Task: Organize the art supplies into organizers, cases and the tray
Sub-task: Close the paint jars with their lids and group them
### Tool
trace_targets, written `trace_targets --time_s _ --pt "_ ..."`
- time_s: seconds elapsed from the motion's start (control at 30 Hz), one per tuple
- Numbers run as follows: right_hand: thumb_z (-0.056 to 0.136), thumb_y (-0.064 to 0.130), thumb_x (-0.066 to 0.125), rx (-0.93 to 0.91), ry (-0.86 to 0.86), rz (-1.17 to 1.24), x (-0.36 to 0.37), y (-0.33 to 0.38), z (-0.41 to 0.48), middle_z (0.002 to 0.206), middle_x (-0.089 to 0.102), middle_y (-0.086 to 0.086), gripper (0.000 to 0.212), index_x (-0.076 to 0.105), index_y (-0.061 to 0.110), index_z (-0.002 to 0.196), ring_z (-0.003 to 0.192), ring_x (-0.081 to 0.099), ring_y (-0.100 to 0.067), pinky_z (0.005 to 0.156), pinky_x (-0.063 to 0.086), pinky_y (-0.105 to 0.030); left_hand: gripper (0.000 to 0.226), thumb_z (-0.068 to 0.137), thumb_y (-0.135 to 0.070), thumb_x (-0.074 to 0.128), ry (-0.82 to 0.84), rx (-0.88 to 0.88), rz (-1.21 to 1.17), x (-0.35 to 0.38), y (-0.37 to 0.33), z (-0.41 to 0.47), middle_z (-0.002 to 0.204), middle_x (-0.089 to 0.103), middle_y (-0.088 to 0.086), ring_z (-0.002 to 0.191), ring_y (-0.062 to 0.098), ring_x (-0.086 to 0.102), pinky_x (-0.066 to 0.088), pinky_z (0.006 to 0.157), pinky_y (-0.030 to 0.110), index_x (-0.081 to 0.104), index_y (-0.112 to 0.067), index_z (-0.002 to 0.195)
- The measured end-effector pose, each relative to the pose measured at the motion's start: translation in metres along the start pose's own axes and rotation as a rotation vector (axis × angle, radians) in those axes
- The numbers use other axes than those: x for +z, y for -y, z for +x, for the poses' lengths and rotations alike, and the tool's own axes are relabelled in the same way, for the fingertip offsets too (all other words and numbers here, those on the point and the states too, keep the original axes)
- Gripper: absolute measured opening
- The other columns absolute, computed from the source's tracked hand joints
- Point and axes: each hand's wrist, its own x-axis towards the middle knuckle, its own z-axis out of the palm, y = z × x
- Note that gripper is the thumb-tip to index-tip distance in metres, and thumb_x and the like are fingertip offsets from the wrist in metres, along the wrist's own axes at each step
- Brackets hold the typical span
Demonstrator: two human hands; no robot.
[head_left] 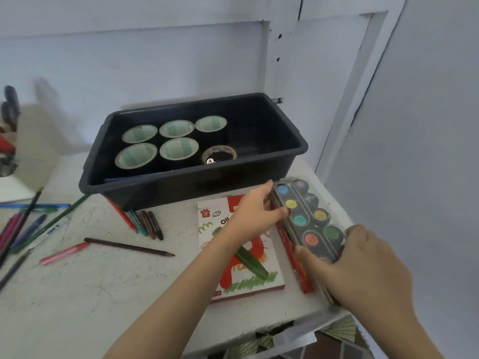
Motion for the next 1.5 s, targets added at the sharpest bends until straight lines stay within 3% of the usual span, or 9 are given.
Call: trace_targets --time_s 0.13,0.47,0.73,0.9,1.0,1.07,1.17,1.3,1.5 --pt "0.076 0.079 0.030 -0.071 0.004 0.104 0.001 -0.006 0.003 0.086 0.048 0.013 0.060 0.045 0.025 0.097 0.082 0.051 -0.009 0.059 0.043 -0.026 0.077 0.087 -0.007 0.064 -0.018 -0.015 -0.016 0.000 -0.001 0.004 0.148 0.039 0.000 0.134 0.011 0.038 0.035 0.089 0.012 0.018 -0.012 0.150" --pt "0.081 0.074 0.029 -0.144 0.106 0.091 0.002 0.002 0.007 0.112 0.045 0.006 0.069 0.039 0.024 0.129 0.094 0.038 -0.008 0.072 0.036 -0.021 0.075 0.086 -0.008 0.065 -0.069 -0.009 -0.013 -0.005 0.004 0.005 0.149 0.038 0.000 0.134 0.013 0.039 0.036 0.096 0.019 0.024 -0.013 0.148" --pt "0.087 0.052 0.049 -0.250 0.004 0.272 -0.004 0.016 -0.002 0.145 0.035 0.000 0.071 0.025 0.020 0.147 0.130 0.032 -0.017 0.107 0.031 -0.035 0.049 0.091 -0.015 0.058 -0.228 0.023 0.010 -0.024 0.017 -0.030 0.133 0.054 -0.011 0.119 0.002 0.051 0.042 0.088 0.013 0.045 -0.026 0.137" --pt "0.082 0.062 0.049 -0.475 -0.032 0.527 -0.004 0.052 -0.017 0.125 0.044 0.020 0.051 0.044 0.039 0.127 0.111 0.035 0.002 0.094 0.041 -0.025 0.025 0.093 -0.017 0.056 -0.415 0.023 -0.032 -0.057 0.035 -0.072 0.102 0.062 -0.021 0.096 -0.003 0.059 0.054 0.076 0.017 0.058 -0.032 0.112" --pt "0.086 0.047 0.056 -0.602 0.045 0.599 0.004 0.082 -0.029 0.112 0.044 0.030 0.031 0.041 0.047 0.114 0.109 0.043 0.001 0.093 0.040 -0.022 0.025 0.092 -0.011 0.056 -0.567 0.007 -0.052 -0.083 0.053 -0.101 0.098 0.065 -0.018 0.091 -0.001 0.063 0.052 0.069 0.011 0.063 -0.030 0.106" --pt "0.086 0.043 0.056 -0.678 0.132 0.574 0.015 0.104 -0.036 0.115 0.034 0.036 0.037 0.034 0.053 0.114 0.113 0.037 0.006 0.103 0.037 -0.027 0.028 0.090 -0.005 0.056 -0.650 -0.005 -0.124 -0.104 0.067 -0.121 0.096 0.069 -0.014 0.089 0.000 0.065 0.053 0.072 0.013 0.065 -0.029 0.102" --pt "0.087 0.050 0.052 -0.720 0.275 0.499 0.035 0.140 -0.050 0.110 0.022 0.048 0.031 0.029 0.060 0.106 0.109 0.027 0.018 0.101 0.021 -0.010 0.030 0.091 0.000 0.053 -0.755 -0.028 -0.204 -0.139 0.090 -0.149 0.093 0.071 -0.009 0.085 0.002 0.066 0.053 0.071 0.015 0.067 -0.024 0.101" --pt "0.086 0.046 0.058 -0.804 0.305 0.556 0.067 0.195 -0.070 0.109 0.029 0.047 0.037 0.032 0.061 0.106 0.107 0.026 0.028 0.083 0.020 0.007 0.027 0.091 0.002 0.051 -0.858 -0.056 -0.258 -0.192 0.122 -0.180 0.089 0.071 -0.004 0.081 0.002 0.067 0.053 0.066 0.014 0.067 -0.018 0.099" --pt "0.079 0.055 0.047 -0.853 0.356 0.602 0.100 0.299 -0.107 0.108 0.038 0.042 0.036 0.032 0.059 0.111 0.107 0.035 0.021 0.084 0.028 0.002 0.026 0.091 0.006 0.050 -0.863 -0.066 -0.282 -0.285 0.161 -0.215 0.080 0.072 -0.004 0.073 0.005 0.066 0.052 0.066 0.015 0.068 -0.012 0.094"
